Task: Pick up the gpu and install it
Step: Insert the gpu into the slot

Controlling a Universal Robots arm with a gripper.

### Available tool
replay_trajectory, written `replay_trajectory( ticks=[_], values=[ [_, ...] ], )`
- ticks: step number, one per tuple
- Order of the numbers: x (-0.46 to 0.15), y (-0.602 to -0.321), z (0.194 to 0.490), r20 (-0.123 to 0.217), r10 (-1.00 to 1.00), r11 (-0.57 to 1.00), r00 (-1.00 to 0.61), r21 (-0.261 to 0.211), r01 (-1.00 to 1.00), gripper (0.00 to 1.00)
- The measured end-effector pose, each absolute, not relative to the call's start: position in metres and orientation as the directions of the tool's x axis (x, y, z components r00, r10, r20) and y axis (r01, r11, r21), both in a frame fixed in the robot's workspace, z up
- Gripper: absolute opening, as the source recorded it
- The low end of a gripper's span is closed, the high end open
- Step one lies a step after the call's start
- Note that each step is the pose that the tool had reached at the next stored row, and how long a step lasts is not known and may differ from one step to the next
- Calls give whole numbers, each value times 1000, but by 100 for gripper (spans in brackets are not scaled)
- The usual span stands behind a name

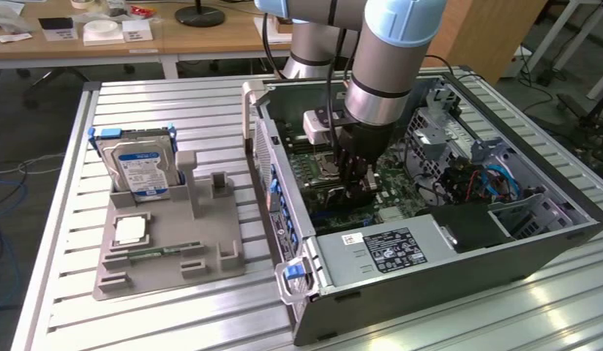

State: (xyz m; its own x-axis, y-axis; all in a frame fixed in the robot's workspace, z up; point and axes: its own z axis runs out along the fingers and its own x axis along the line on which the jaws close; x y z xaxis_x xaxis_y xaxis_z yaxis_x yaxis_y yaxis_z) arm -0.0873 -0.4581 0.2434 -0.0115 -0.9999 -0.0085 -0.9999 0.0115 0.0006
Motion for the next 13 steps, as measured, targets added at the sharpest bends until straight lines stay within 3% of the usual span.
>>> replay_trajectory(
  ticks=[13],
  values=[
    [-87, -458, 243, -8, -1000, 12, -12, 1, -1000, 27]
  ],
)
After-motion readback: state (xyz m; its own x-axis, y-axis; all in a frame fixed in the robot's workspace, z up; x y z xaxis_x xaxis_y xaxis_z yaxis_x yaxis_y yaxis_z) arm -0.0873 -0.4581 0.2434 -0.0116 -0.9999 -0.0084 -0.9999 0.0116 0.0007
